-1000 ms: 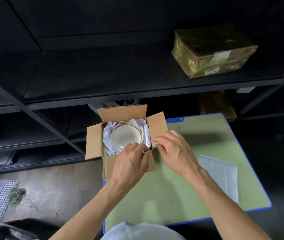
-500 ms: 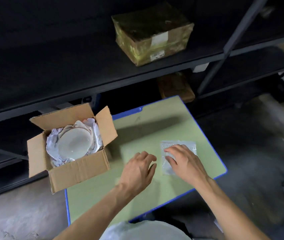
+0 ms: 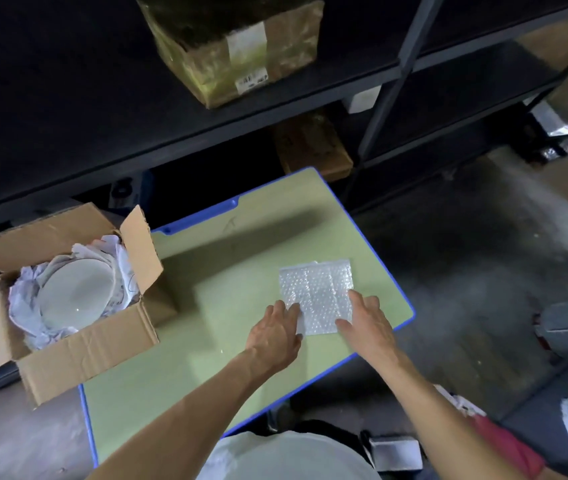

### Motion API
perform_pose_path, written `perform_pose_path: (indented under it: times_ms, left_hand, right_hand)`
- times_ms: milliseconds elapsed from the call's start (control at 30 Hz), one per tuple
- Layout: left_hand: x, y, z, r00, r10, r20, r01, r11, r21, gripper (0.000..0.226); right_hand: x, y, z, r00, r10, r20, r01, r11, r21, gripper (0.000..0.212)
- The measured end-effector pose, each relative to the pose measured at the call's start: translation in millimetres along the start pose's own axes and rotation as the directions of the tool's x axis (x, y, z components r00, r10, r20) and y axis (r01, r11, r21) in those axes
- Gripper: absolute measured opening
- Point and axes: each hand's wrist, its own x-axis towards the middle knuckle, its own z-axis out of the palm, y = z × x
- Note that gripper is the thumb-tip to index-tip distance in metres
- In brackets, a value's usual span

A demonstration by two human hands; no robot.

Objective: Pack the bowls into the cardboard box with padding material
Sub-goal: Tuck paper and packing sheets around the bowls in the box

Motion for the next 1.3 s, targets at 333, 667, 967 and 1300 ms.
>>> perform_pose_path:
  times_ms: [333, 667, 967, 1300]
  left_hand:
    - [-14, -28, -3, 0.975, -0.167, -0.148, 0.135, 0.969, -0.208, 0.064]
    - [-49, -50, -71, 0.897, -0.273, -0.348, 0.111, 0.901, -0.420, 0.051]
    - [-118, -57, -105, 0.722, -0.444, -0.530, 0.038, 0.791, -0.611, 0.017]
    - [-172, -123, -123, 0.543, -0.666, -0.512, 0.142, 0.673, -0.726, 0.028]
  right_hand:
    - [-4, -35, -10, 0.970, -0.239, 0.029, 0.218, 0.924, 0.314, 0.054]
    - [-8, -85, -73, 0.859, -0.492, 0.139, 0.419, 0.833, 0.361, 0.067]
    - [-20, -166, -97, 0.654, -0.743, 0.141, 0.658, 0.651, 0.379, 0.048]
    - [-44, -261, -73, 0.578, -0.812, 0.074, 0.743, 0.562, 0.363, 0.045]
